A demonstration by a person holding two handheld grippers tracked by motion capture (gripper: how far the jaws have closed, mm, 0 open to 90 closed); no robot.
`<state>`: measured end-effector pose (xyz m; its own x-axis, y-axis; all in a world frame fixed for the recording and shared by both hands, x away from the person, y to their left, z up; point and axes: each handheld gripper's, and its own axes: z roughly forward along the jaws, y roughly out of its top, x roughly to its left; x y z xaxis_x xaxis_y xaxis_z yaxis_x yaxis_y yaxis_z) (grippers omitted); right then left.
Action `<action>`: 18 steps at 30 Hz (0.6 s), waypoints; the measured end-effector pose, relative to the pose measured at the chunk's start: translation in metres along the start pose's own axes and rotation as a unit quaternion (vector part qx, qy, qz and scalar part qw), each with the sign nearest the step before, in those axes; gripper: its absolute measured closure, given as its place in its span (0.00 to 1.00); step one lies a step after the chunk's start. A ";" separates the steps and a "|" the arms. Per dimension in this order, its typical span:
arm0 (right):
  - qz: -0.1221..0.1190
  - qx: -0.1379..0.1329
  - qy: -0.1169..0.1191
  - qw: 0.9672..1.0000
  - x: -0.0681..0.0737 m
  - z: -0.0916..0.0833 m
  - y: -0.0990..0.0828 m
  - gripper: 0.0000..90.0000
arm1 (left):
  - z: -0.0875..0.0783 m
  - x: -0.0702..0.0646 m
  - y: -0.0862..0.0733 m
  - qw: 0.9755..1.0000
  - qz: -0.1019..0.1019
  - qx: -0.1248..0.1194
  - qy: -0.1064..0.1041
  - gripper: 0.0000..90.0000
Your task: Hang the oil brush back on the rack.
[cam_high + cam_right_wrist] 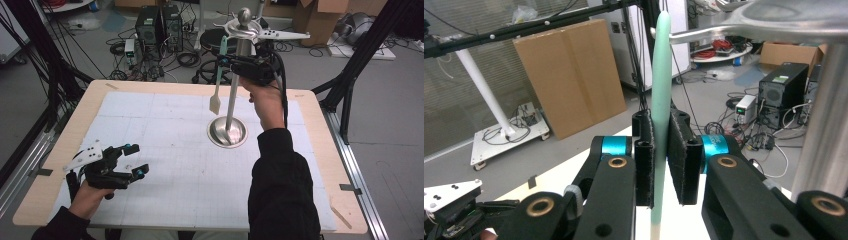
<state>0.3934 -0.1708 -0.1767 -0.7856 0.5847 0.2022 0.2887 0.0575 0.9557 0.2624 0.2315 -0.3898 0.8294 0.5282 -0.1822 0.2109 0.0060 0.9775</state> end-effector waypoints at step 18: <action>-0.006 -0.013 -0.042 0.999 -0.004 -0.020 -0.036 0.51 | 0.000 0.001 -0.001 1.000 -0.001 0.000 0.002 0.20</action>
<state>0.3752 -0.1917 -0.2074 -0.7402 0.6495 0.1737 0.2648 0.0442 0.9633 0.2628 0.2318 -0.3905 0.8264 0.5321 -0.1841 0.2126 0.0078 0.9771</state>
